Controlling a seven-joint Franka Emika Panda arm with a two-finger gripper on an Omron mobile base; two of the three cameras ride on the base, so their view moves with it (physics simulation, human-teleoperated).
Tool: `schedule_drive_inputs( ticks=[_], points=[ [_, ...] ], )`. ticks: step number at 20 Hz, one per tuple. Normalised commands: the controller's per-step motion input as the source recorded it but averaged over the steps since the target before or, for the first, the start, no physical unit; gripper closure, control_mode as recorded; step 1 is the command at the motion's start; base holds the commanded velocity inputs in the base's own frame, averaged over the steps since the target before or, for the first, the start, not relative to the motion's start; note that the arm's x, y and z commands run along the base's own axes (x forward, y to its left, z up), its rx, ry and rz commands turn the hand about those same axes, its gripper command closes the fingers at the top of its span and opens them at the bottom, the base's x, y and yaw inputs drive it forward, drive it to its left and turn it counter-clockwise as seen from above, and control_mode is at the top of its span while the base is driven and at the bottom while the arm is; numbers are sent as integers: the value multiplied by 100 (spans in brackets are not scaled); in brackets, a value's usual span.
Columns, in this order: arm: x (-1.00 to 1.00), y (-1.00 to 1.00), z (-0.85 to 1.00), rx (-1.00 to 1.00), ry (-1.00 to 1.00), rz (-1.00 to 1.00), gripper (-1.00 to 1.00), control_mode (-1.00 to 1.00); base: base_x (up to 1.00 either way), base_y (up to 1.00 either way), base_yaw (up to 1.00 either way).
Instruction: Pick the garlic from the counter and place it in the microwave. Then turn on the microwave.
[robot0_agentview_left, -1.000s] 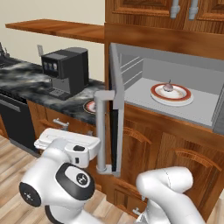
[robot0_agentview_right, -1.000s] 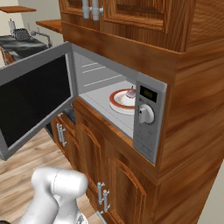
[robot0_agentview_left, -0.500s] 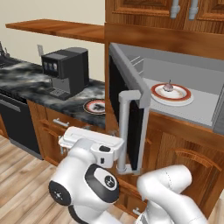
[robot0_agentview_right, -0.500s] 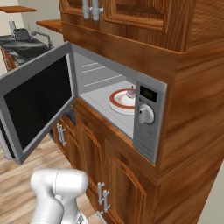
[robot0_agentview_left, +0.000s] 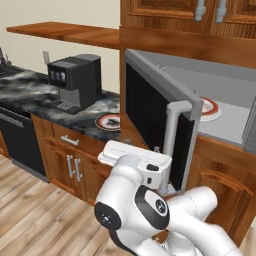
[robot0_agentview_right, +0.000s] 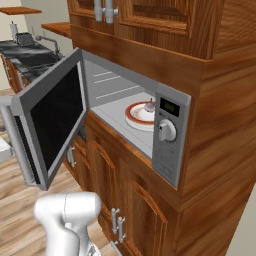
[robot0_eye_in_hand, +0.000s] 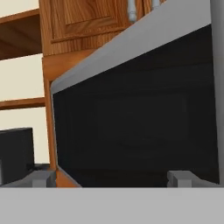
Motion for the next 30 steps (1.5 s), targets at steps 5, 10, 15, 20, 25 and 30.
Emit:
schedule_drive_inputs(
  ticks=[5,10,15,20,25,30],
  points=[
    [3,-62,-3,0,-2,0,-100,-100,0,0,0],
    [15,-53,-6,0,0,0,-100,-100,0,0,0],
    [26,-53,-9,0,0,0,-100,-100,0,0,0],
    [28,-58,-10,0,0,0,-100,-100,0,0,0],
    [38,-58,-9,0,0,0,-100,-100,0,0,0],
    [36,-51,-9,0,0,0,-100,-100,0,0,0]
  ],
)
